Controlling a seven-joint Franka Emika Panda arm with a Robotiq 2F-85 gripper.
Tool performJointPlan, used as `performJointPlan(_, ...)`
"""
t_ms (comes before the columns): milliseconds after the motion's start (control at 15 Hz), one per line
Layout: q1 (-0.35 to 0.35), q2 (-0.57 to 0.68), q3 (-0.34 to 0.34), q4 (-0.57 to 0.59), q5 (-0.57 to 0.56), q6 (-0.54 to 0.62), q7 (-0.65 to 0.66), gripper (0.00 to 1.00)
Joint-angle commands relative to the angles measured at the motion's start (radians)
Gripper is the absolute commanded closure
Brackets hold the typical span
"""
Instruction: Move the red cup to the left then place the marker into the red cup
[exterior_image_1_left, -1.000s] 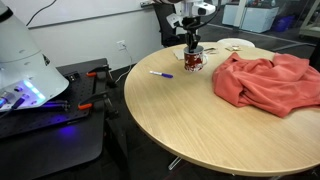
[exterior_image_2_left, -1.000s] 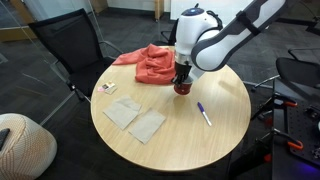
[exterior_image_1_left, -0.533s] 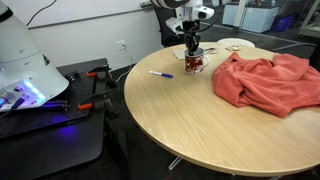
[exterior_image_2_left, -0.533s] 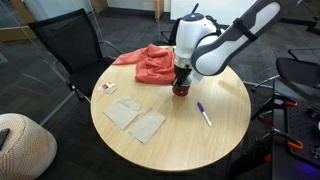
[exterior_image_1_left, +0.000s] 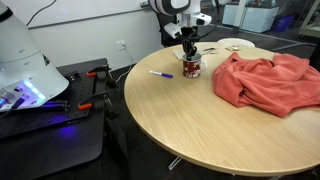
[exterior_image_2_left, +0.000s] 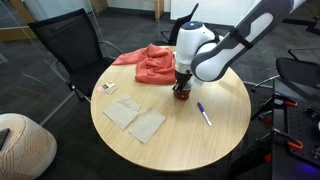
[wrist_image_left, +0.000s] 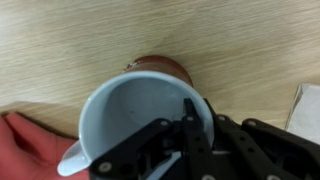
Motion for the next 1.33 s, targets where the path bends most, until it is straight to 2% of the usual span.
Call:
performJointPlan(0,-0.017,0.003,0.013,0.011,-0.003,0.011,-0.025,0.98)
performJointPlan(67,-0.016,0.004,0.012,0.010,-0.004,0.011,-0.023,0.98)
performJointPlan(133,-0.015,0.004,0.011,0.009,-0.004,0.011,-0.022,0.68)
performJointPlan(200,-0.012,0.002,0.009,0.009,-0.006,0.011,-0.020,0.64)
performJointPlan(333,-0.011,-0.002,0.008,0.010,-0.006,0.013,-0.018,0.51)
performJointPlan(733,-0.004,-0.081,0.003,-0.059,0.004,0.053,0.006,0.05)
performJointPlan(867,-0.007,-0.124,0.007,-0.098,0.005,0.052,0.001,0.00)
performJointPlan(1267,0.013,-0.292,0.000,-0.271,0.006,0.058,0.045,0.00)
